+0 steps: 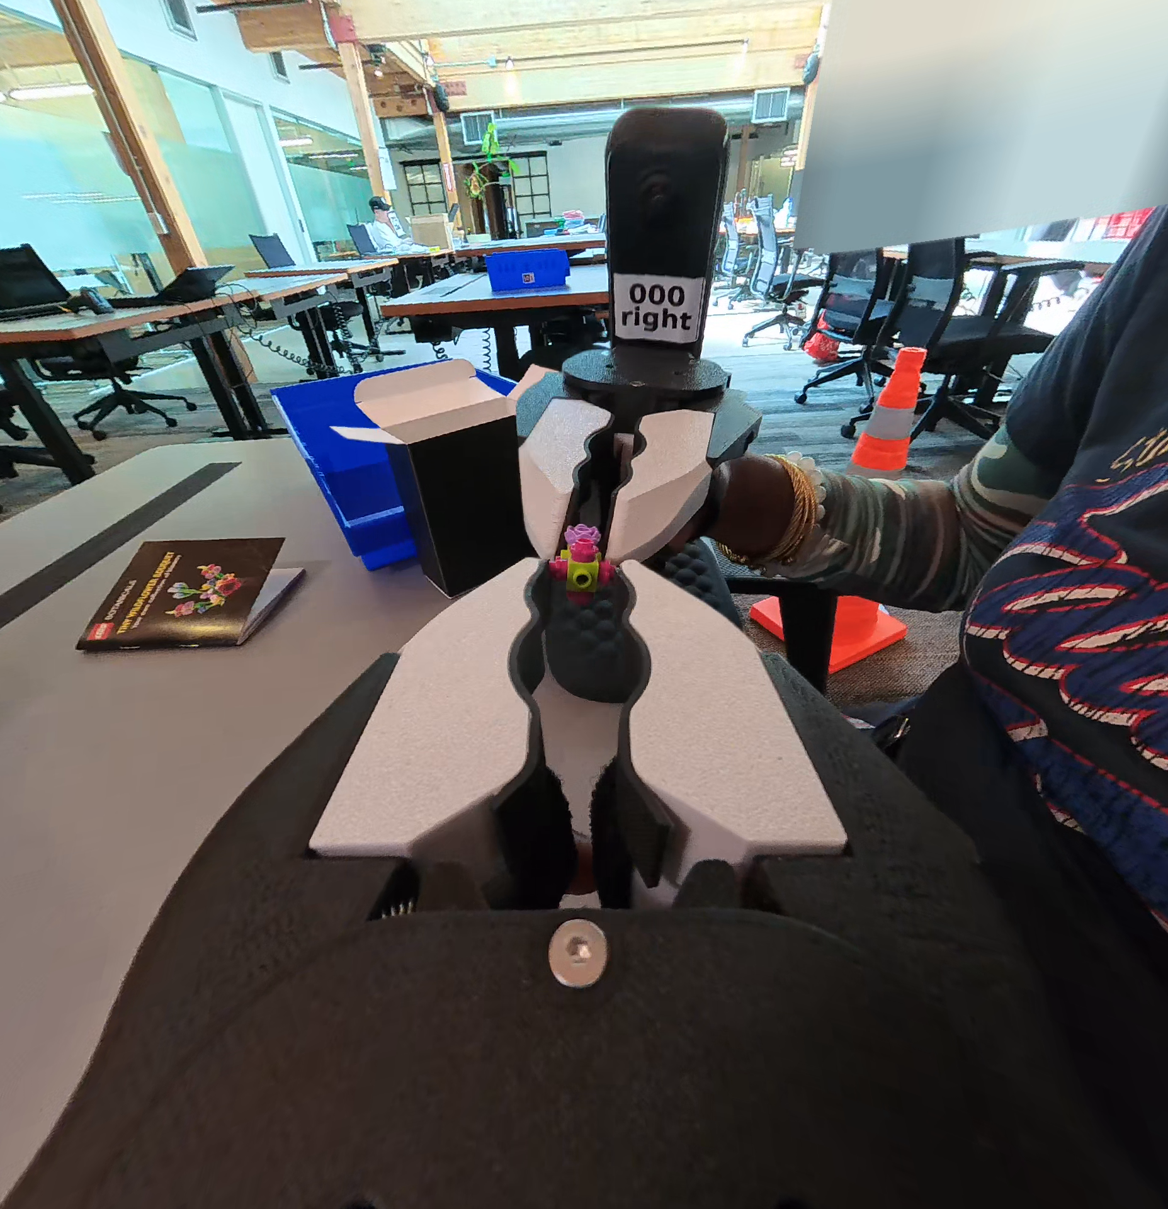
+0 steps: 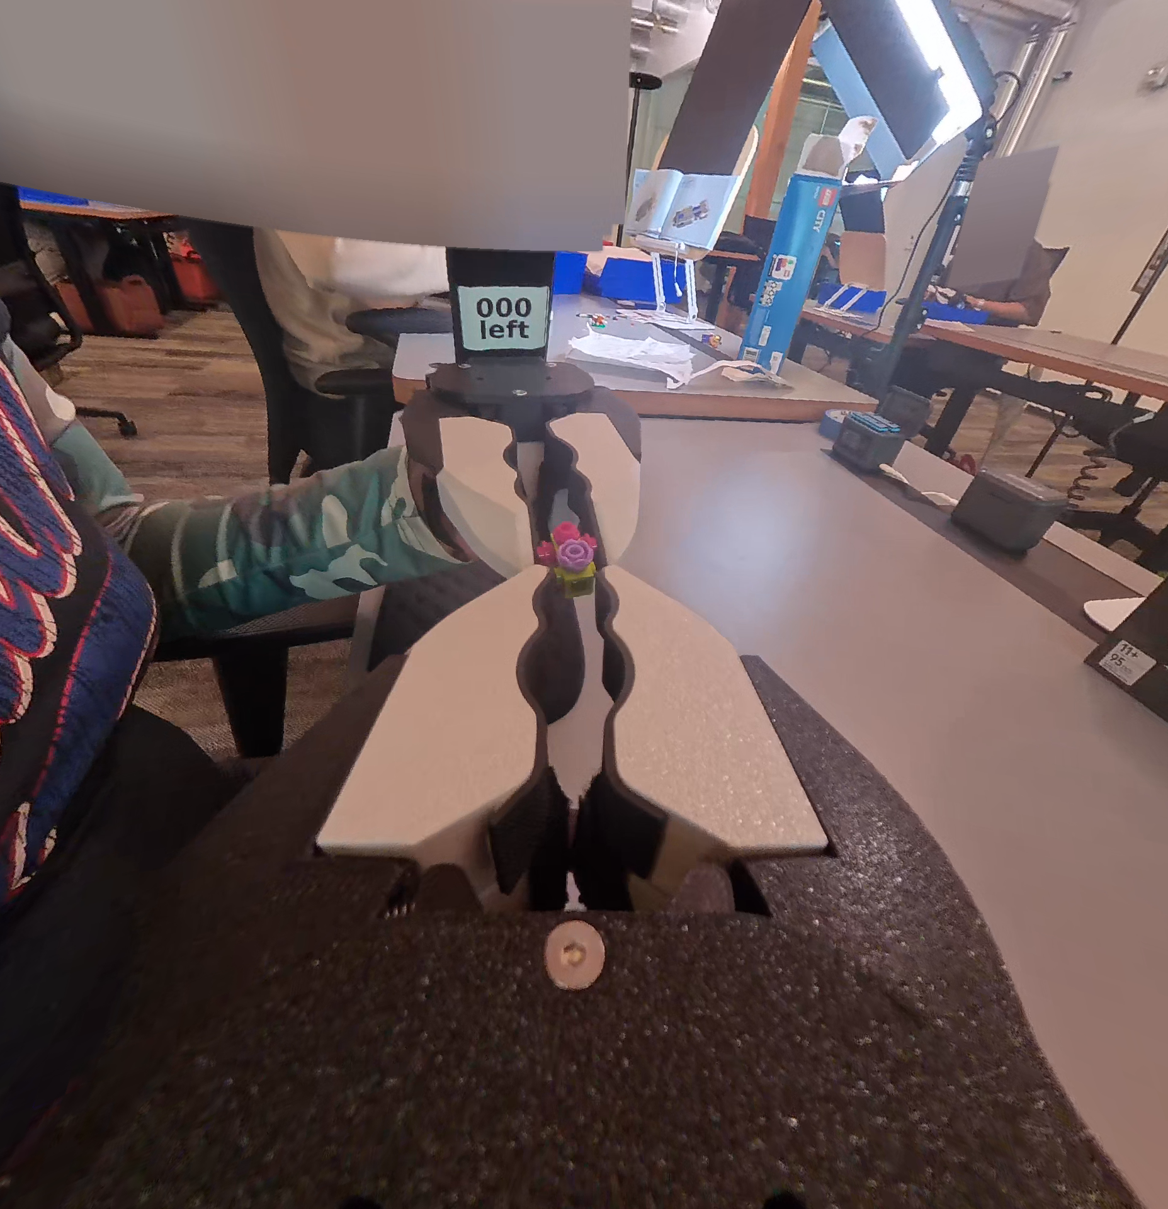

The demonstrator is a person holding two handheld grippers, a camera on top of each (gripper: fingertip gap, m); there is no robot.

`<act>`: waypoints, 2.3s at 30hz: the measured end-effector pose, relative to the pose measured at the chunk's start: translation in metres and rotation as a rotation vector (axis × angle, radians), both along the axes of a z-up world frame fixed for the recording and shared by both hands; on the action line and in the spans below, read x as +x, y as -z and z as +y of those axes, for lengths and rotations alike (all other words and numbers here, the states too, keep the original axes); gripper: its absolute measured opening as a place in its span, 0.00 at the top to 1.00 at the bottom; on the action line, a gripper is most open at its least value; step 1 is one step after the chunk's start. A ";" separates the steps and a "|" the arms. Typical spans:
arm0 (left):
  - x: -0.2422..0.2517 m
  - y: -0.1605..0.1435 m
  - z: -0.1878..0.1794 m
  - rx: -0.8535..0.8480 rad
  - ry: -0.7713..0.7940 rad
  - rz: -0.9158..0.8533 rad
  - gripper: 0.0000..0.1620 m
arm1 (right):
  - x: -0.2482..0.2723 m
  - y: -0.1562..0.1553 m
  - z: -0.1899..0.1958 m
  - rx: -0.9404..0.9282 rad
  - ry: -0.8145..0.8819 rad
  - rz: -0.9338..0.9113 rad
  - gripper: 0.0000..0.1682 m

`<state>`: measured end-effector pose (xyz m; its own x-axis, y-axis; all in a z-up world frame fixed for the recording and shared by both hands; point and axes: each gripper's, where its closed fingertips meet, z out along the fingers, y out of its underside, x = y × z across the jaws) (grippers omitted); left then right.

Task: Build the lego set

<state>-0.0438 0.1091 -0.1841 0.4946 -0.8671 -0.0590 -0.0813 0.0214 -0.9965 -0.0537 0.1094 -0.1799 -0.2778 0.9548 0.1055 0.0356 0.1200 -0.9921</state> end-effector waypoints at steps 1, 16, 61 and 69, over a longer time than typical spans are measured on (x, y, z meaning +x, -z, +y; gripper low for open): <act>-0.001 0.001 0.001 0.004 -0.012 0.014 0.89 | 0.001 -0.002 0.001 0.019 0.004 -0.004 0.91; -0.002 0.019 -0.001 0.003 -0.045 0.234 0.89 | 0.000 0.013 -0.001 0.283 -0.027 -0.211 0.92; 0.011 0.001 -0.009 0.063 0.033 0.083 0.89 | 0.002 -0.012 -0.017 0.402 0.054 0.156 0.95; 0.010 -0.020 -0.004 0.136 -0.009 -0.083 0.89 | 0.001 -0.028 -0.010 -0.116 0.024 0.318 0.95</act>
<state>-0.0337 0.1053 -0.1639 0.5105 -0.8494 -0.1343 0.0005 0.1565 -0.9877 -0.0523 0.0991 -0.1517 -0.2255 0.9715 0.0736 -0.2767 0.0085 -0.9609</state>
